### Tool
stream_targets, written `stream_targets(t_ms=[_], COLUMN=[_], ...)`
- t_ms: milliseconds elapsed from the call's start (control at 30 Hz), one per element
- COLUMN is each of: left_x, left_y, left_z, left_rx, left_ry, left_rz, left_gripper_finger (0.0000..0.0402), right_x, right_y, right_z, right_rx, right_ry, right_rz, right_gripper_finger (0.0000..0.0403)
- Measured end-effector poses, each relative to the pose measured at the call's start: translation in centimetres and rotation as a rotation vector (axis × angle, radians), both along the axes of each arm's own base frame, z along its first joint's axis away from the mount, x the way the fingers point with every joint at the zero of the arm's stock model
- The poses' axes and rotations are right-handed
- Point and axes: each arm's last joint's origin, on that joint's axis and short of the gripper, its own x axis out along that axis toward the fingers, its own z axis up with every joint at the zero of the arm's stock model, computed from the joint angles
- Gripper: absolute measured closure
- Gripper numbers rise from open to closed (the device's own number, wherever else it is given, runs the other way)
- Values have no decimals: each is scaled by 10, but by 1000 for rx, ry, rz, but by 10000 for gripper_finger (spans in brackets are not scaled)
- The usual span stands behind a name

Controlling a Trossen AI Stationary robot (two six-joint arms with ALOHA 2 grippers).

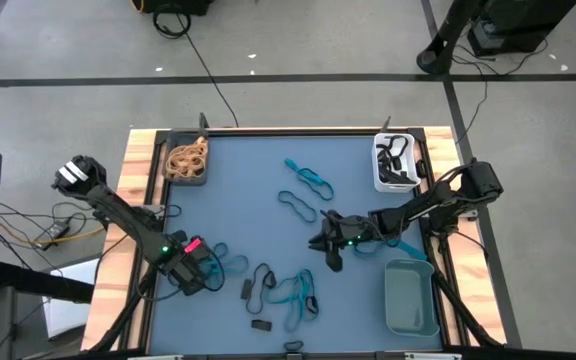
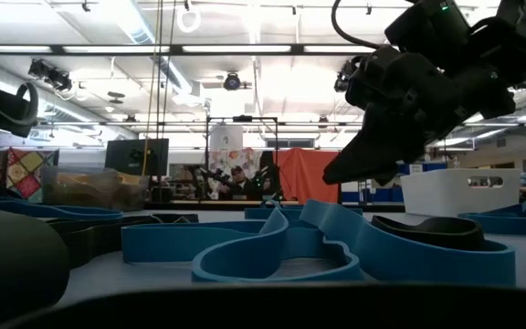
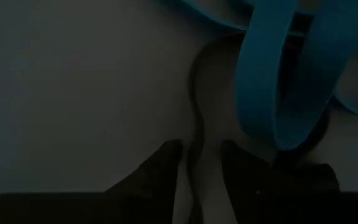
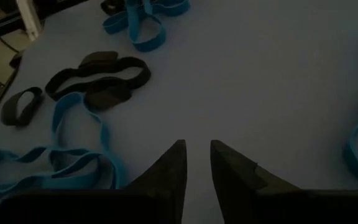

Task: Sort rubber bands into baskets
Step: Put the black rubber band into the white bin

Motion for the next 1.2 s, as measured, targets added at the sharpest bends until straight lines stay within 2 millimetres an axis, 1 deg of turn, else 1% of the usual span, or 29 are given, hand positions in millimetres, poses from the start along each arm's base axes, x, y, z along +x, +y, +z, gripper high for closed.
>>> stream_targets(t_ms=[67, 200, 233, 300, 367, 500, 633, 767, 867, 967, 1100, 1200], left_x=[0, 4, 5, 10, 16, 25, 42, 62, 78, 93, 112, 125], left_y=[0, -3, -4, -6, -9, -11, -17, -19, -16, -10, 0, 4], left_z=[0, 6, 8, 15, 26, 55, 86, 110, 119, 126, 132, 133], left_rx=[3, 17, 19, 32, 68, 229, 327, 385, 411, 427, 451, 463], left_ry=[-1, -7, -12, -39, -82, -175, -329, -490, -574, -650, -739, -795], left_rz=[-5, -33, -34, -34, -31, -54, -132, -168, -214, -248, -234, -216], left_gripper_finger=[300, 378, 388, 391, 395, 396, 397, 397, 397, 396, 395, 395], right_x=[0, 0, 0, 0, 0, 2, 5, 7, 14, 23, 34, 40], right_y=[1, 1, 1, 1, 1, 2, 4, 10, 14, 21, 28, 30], right_z=[0, 0, 1, 1, 1, 3, 11, 19, 28, 40, 55, 63], right_rx=[5, 5, 6, 7, 8, 33, 47, 54, 61, 24, -32, -75], right_ry=[1, -4, -4, -8, -9, -36, -124, -208, -241, -282, -324, -335], right_rz=[24, 45, 45, 44, 44, 32, 40, 65, 74, 104, 143, 149], right_gripper_finger=[318, 318, 319, 320, 323, 330, 329, 319, 307, 291, 263, 239])
